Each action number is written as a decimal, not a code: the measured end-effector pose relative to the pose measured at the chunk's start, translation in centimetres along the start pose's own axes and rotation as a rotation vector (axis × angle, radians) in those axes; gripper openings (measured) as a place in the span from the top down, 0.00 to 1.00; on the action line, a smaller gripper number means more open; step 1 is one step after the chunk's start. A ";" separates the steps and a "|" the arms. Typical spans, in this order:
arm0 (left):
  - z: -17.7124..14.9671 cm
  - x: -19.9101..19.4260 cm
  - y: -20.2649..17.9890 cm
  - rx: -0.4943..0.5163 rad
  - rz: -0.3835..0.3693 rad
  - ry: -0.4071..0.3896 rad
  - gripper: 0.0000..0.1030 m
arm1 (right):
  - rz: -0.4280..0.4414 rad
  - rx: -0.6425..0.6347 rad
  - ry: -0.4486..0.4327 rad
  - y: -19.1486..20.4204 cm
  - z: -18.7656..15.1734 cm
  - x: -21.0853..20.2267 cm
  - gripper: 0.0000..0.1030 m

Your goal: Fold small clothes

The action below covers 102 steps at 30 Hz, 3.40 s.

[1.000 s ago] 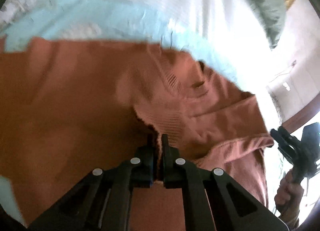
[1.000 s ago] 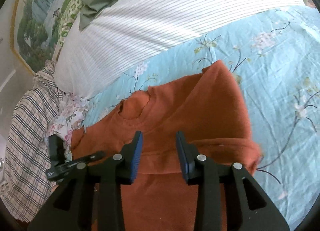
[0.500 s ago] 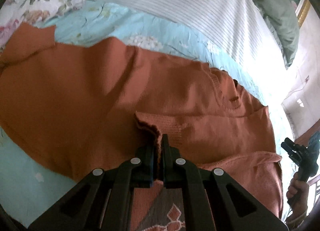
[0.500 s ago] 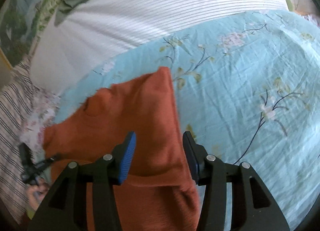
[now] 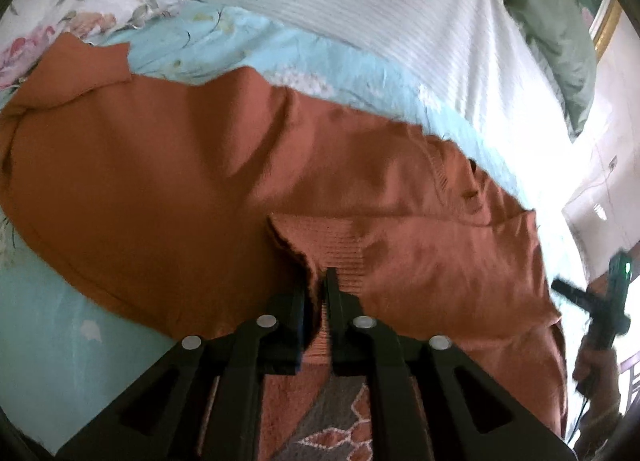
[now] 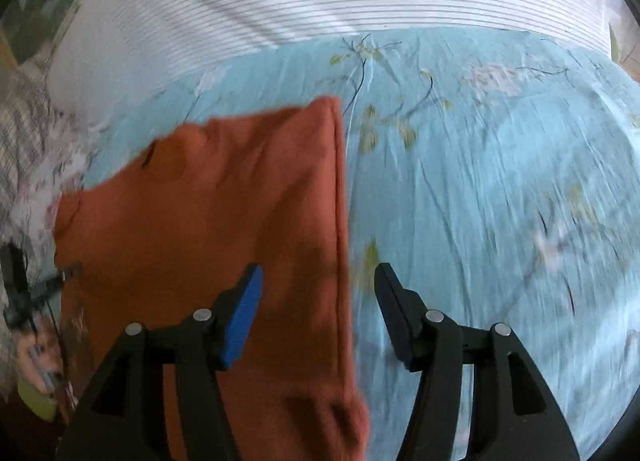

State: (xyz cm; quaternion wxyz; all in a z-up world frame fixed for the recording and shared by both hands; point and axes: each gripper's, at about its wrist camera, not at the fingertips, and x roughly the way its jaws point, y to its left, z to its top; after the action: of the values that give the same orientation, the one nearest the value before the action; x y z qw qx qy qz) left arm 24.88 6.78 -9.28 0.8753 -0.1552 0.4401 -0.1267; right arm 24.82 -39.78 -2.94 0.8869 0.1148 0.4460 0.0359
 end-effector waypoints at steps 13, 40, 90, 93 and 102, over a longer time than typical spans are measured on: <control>0.6 0.5 -5.1 0.211 0.071 -0.045 0.96 | 0.070 0.153 -0.086 -2.1 0.9 0.6 0.88; 2.2 -7.1 4.3 0.003 0.264 -0.143 0.54 | 0.175 0.050 -0.055 6.9 -7.7 -6.6 0.41; -3.0 4.1 -22.5 0.270 -0.177 -0.022 0.96 | 0.233 0.241 -0.144 3.7 -11.9 -10.1 0.35; -4.3 6.6 -22.9 0.285 -0.151 0.029 0.95 | 0.234 0.259 -0.148 3.2 -11.8 -10.0 0.35; -5.6 4.4 -20.2 0.275 -0.112 0.047 0.51 | 0.270 0.247 -0.109 4.7 -10.1 -7.2 0.35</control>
State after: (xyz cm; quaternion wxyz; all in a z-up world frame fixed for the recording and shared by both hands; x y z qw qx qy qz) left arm 21.19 -14.24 -7.88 0.8693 -0.0554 0.4295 -0.2381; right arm 12.57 -34.67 -2.02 0.8760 0.2836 0.3787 0.0934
